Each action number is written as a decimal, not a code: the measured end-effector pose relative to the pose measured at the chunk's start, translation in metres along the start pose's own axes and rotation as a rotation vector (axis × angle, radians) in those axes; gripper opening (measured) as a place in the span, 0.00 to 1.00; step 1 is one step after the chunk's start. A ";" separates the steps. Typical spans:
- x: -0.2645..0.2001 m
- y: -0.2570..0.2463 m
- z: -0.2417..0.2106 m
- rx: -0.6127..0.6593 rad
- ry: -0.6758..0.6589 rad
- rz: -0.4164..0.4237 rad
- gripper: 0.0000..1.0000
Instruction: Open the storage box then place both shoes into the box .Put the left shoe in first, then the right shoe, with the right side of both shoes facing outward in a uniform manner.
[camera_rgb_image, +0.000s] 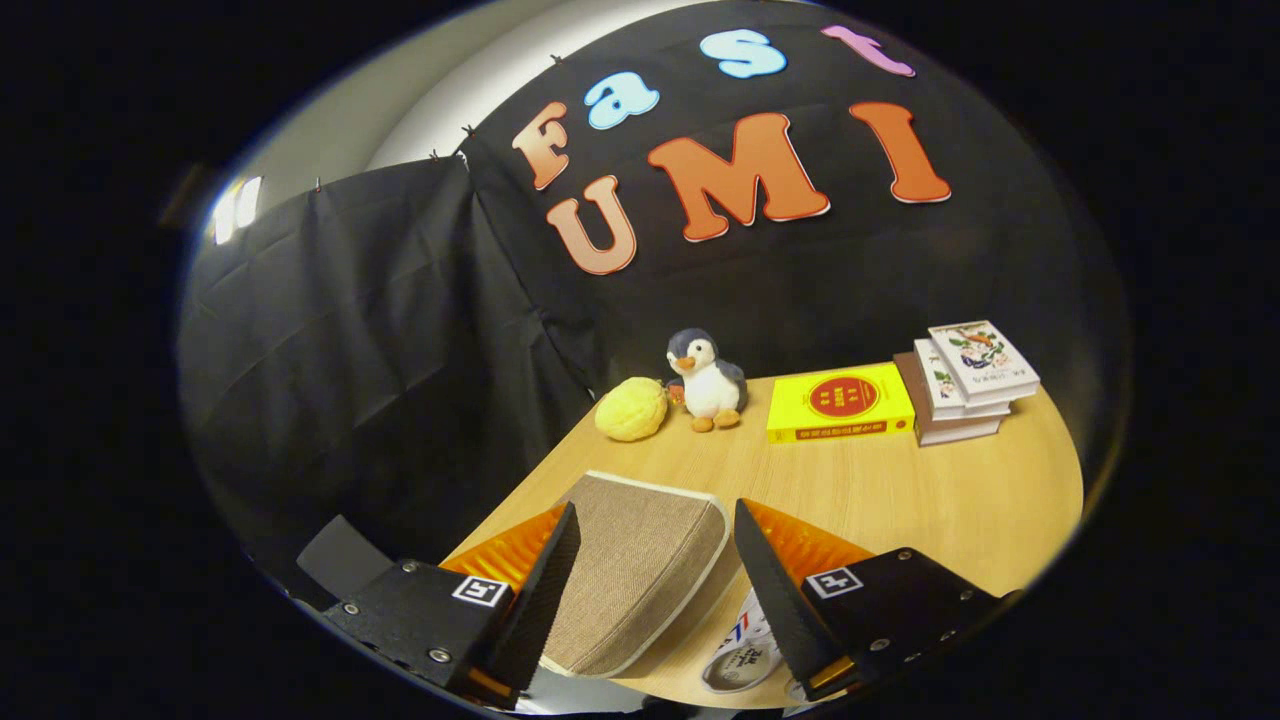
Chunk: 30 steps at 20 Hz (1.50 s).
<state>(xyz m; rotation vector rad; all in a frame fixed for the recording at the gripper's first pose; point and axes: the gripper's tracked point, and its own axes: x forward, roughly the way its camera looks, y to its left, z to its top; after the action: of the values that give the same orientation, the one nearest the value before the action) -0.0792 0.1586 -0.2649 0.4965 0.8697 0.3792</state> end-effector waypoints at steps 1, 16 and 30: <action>0.005 -0.002 -0.010 0.014 0.028 0.005 0.92; 0.058 0.002 -0.117 0.355 0.308 0.132 0.95; 0.067 0.008 -0.132 0.597 0.386 0.178 0.91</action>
<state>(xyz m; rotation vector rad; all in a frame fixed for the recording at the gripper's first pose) -0.1458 0.2333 -0.3747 1.0803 1.3254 0.3811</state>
